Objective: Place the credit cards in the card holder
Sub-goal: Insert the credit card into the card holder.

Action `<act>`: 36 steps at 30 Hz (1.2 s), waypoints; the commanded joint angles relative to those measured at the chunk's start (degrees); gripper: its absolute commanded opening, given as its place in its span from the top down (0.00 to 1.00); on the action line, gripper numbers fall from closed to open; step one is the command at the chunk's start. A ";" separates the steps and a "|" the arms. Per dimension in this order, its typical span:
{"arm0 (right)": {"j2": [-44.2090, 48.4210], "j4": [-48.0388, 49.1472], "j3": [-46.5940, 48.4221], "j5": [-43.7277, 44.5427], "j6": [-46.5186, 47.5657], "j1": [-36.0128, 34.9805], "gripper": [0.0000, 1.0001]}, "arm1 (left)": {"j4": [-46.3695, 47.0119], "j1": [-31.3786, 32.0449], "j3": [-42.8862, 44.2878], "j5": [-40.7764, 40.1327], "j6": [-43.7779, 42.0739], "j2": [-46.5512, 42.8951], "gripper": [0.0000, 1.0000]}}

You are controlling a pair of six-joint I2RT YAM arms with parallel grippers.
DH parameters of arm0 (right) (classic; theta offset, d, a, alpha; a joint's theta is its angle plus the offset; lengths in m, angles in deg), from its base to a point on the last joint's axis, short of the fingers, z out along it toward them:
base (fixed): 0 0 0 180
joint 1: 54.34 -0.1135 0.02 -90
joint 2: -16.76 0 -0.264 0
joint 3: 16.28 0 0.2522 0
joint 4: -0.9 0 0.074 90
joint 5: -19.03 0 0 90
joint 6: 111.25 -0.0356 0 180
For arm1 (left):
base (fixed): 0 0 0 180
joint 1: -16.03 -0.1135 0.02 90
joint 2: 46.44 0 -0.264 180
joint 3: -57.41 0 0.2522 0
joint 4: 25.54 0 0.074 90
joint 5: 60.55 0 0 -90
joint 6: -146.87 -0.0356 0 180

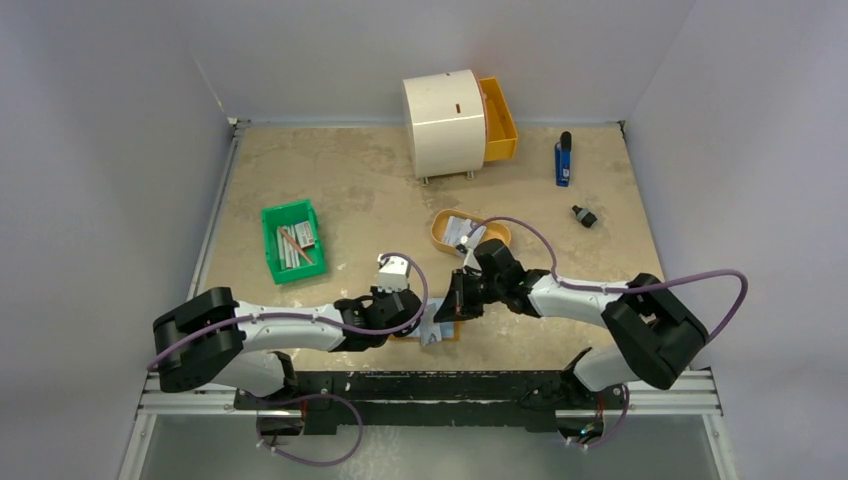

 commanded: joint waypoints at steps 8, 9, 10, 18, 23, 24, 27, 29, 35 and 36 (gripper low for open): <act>5.82 1.31 -2.90 0.55 -1.08 0.97 1.00 | -2.15 -0.05 -1.61 1.64 1.82 -0.98 0.84; 6.11 1.02 -3.14 0.42 -0.94 1.11 1.00 | -2.25 -0.03 -1.58 1.64 1.80 -0.98 0.84; 6.18 0.93 -3.40 0.32 -0.86 1.22 1.00 | -2.31 -0.05 -1.56 1.63 1.78 -0.98 0.84; 3.83 4.05 -3.70 -1.63 -1.26 1.51 1.00 | -2.61 -0.05 -1.32 1.66 1.95 -1.17 0.84; 2.63 5.63 -3.58 -2.60 -1.72 1.50 1.00 | -2.84 -0.05 -1.38 1.72 2.13 -1.37 0.84; 2.43 5.71 -3.54 -2.67 -1.73 1.45 1.00 | -2.86 -0.05 -1.44 1.67 2.24 -1.42 0.84; 1.84 5.89 -3.49 -2.85 -1.68 1.52 1.00 | -2.88 -0.05 -1.49 1.65 2.21 -1.58 0.85; 1.51 6.10 -3.49 -2.87 -1.72 1.52 1.00 | -2.96 -0.05 -1.48 1.71 2.26 -1.68 0.85; 0.72 7.20 -3.83 -2.77 -2.06 1.52 1.00 | -3.63 -0.05 -1.43 1.61 2.28 -2.20 0.85; 0.61 7.18 -3.82 -2.80 -2.08 1.48 1.00 | -3.81 -0.05 -1.54 1.54 2.27 -2.33 0.85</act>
